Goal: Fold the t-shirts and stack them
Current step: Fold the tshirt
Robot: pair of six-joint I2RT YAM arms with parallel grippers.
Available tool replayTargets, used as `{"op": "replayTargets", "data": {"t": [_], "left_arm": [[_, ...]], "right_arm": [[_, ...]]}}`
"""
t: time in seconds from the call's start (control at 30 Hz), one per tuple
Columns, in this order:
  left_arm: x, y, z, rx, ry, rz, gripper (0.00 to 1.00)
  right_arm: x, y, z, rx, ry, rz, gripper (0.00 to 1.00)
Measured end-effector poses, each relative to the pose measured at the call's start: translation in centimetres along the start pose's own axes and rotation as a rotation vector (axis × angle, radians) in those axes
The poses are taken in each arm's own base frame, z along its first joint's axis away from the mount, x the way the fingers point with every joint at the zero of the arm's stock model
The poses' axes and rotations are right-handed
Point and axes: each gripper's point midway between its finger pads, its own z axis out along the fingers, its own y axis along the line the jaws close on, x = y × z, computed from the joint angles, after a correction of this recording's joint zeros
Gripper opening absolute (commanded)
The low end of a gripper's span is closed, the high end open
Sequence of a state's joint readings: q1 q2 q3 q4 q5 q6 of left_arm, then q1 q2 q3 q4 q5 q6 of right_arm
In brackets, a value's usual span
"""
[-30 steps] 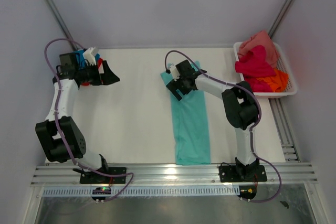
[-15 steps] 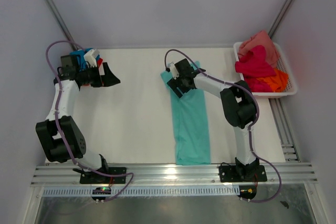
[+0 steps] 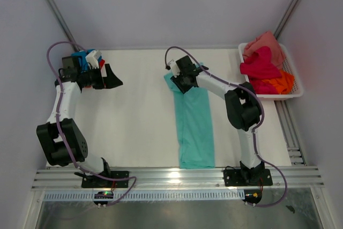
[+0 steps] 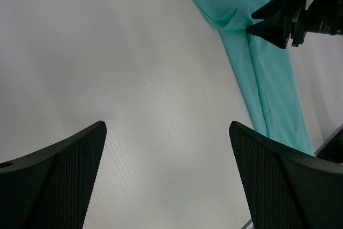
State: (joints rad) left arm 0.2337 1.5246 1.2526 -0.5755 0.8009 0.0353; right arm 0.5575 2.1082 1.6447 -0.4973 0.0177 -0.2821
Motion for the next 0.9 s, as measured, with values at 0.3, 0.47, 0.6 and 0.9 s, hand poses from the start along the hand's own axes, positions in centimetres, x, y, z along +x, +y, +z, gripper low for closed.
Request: {"op": "replayTargets", "data": {"t": [0.3,0.47,0.6,0.9], "left_arm": [[0.0,-0.1,0.0,0.004,0.000,0.000,0.99],[0.0,-0.1,0.0,0.006,0.000,0.000,0.99],[0.0,-0.1,0.0,0.007,0.000,0.000,0.99],[0.4,0.0,0.2,0.008,0.008,-0.005,0.99]], "right_arm": [[1.0,1.4,1.6,-0.064,0.046,-0.009,0.57],[0.8,1.6,1.7,-0.068,0.050,-0.017,0.47],[0.1,1.7,1.8,-0.068,0.039,-0.022,0.32],[-0.1,2.7,1.8,-0.079,0.038,-0.040,0.15]]}}
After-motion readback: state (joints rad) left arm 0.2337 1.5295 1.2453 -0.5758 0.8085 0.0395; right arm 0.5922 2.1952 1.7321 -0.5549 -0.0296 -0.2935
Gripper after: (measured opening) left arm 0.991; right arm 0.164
